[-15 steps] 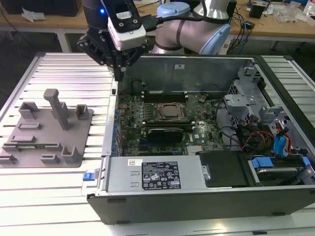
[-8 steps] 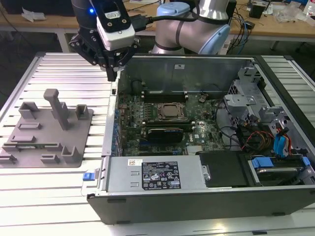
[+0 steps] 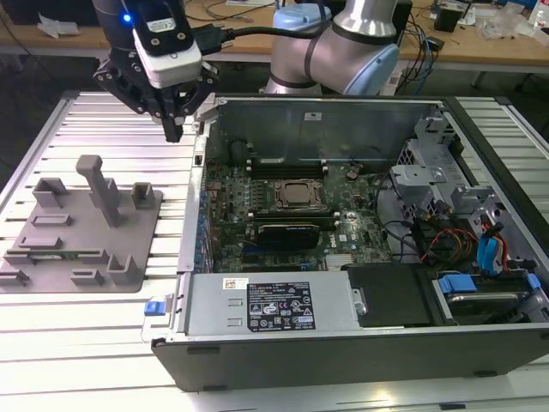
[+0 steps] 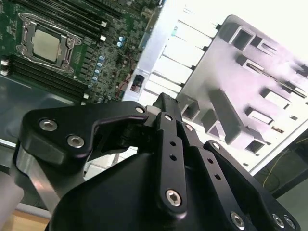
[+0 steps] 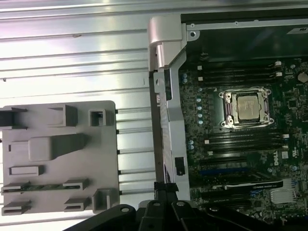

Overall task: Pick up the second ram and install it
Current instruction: 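Reach for the second ram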

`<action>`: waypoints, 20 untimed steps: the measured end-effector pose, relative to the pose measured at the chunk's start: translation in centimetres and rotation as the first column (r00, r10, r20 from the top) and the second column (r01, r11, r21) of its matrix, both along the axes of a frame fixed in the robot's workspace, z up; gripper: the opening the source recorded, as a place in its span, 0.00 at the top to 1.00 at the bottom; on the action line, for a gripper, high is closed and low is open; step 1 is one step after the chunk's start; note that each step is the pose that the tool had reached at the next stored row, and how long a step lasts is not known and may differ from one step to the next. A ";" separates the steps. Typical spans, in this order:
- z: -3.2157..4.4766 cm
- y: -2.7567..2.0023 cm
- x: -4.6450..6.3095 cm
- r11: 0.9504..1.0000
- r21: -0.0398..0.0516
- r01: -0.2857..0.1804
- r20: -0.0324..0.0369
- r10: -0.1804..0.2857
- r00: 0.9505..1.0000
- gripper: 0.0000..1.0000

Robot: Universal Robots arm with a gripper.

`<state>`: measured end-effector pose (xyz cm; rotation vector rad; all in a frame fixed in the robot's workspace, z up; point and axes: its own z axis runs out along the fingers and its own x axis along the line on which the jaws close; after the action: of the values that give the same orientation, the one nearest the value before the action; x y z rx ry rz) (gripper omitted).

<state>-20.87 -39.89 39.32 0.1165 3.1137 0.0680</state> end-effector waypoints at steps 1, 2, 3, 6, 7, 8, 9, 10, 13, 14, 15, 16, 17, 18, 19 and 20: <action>0.00 0.00 -0.2 1.000 0.000 0.000 0.000 0.000 1.000 0.92; 0.00 0.00 -0.4 1.000 0.000 0.000 0.000 0.000 1.000 0.92; 0.00 0.00 -0.8 1.000 0.000 0.000 0.000 0.000 1.000 0.92; 0.00 0.00 -1.8 1.000 0.000 0.000 0.000 0.000 1.000 0.92; 0.00 0.00 -2.1 1.000 0.000 0.000 0.000 0.000 1.000 0.92; 0.00 0.00 -2.3 1.000 0.000 0.000 0.000 0.000 1.000 0.92; 0.00 0.00 -2.5 1.000 0.000 0.000 0.000 0.000 1.000 0.92; 0.00 0.00 -2.8 1.000 0.000 0.000 0.000 0.000 1.000 0.92; 0.00 0.00 -3.4 1.000 0.000 0.000 0.000 0.000 1.000 0.92; 0.00 0.00 -3.7 1.000 0.000 0.000 0.000 0.000 1.000 0.92; 0.00 0.00 -4.0 1.000 0.000 0.000 0.000 0.000 1.000 0.92; 0.00 0.00 -4.3 1.000 0.000 0.000 0.000 0.000 1.000 0.92; 0.00 0.00 -4.6 1.000 0.000 0.000 0.000 0.000 1.000 0.92; 0.00 0.00 -4.9 1.000 0.000 0.000 0.000 0.000 1.000 0.92; 0.00 0.00 -5.4 1.000 0.000 0.000 0.000 0.000 1.000 0.92; 0.00 0.00 -5.6 1.000 0.000 0.000 0.000 0.000 1.000 0.92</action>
<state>-26.48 -39.89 39.32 0.1165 3.1137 0.0680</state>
